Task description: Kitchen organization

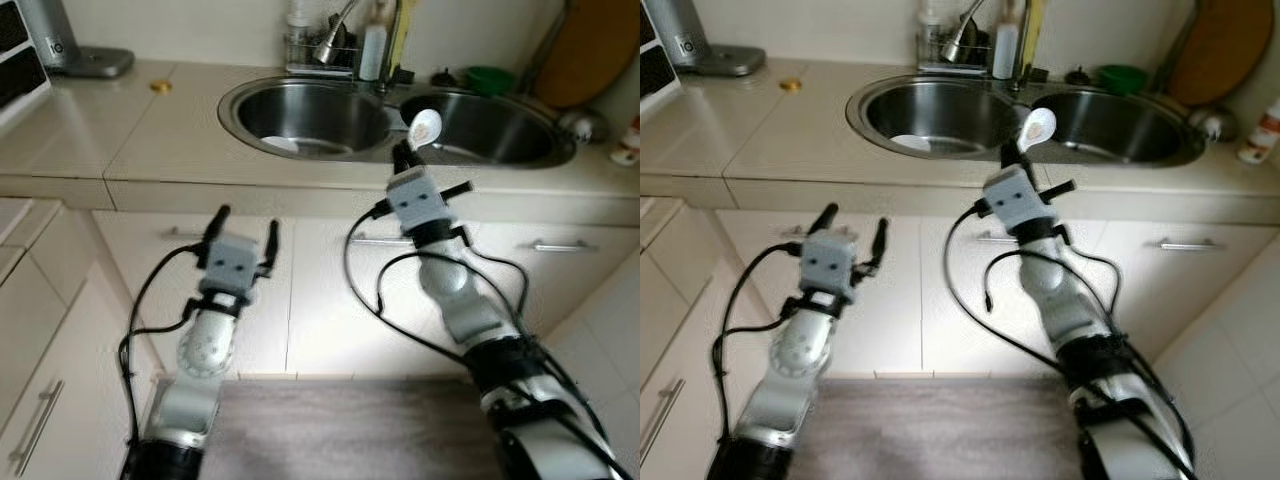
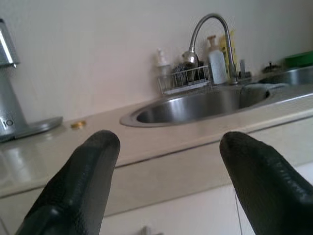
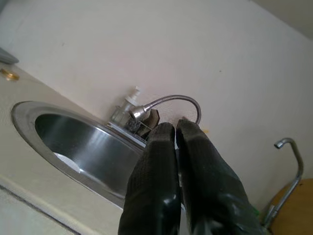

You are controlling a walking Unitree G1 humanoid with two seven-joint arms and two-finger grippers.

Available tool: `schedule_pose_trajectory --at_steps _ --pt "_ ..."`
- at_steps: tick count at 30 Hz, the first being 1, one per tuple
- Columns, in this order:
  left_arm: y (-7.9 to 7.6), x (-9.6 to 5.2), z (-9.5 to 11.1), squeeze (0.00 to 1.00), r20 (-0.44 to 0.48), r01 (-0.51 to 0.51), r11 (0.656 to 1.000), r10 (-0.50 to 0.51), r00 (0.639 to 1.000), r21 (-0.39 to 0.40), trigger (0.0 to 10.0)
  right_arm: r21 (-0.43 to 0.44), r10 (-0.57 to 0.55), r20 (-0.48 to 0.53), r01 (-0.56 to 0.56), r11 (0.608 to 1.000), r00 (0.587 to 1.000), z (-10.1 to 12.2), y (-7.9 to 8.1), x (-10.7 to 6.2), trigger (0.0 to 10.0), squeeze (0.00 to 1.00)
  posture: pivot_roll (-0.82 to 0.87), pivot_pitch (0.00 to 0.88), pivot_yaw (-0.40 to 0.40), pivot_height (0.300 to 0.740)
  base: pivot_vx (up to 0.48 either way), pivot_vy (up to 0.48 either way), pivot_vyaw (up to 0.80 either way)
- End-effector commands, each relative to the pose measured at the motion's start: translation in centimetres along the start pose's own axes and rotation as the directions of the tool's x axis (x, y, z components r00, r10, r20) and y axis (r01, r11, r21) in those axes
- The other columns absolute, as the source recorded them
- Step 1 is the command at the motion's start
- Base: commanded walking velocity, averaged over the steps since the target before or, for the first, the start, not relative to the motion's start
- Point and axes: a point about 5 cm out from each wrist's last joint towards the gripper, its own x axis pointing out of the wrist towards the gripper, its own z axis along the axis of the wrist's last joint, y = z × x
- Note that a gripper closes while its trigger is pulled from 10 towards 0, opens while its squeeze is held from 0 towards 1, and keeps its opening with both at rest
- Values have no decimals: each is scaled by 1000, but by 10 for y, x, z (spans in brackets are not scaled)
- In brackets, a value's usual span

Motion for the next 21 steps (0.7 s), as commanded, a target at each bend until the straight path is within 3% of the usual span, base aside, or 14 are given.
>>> schedule_pose_trajectory --at_steps 1,15,21 --pt "-10 1 4 0 16 31 999 -31 999 -17 10000 -8 -64 -28 63 998 998 -7 -17 -2 10000 0 130 0 -70 740 296 0 0" --pt "-11 3 5 0 20 40 999 -40 999 -13 10000 -35 -62 -59 60 998 996 -15 -21 -11 10000 0 125 0 -67 740 292 0 0" --pt "-9 2 5 0 22 38 999 -38 999 -7 10000 -59 -24 -64 20 998 998 -18 -21 -26 10000 0 121 0 -70 740 293 0 0"
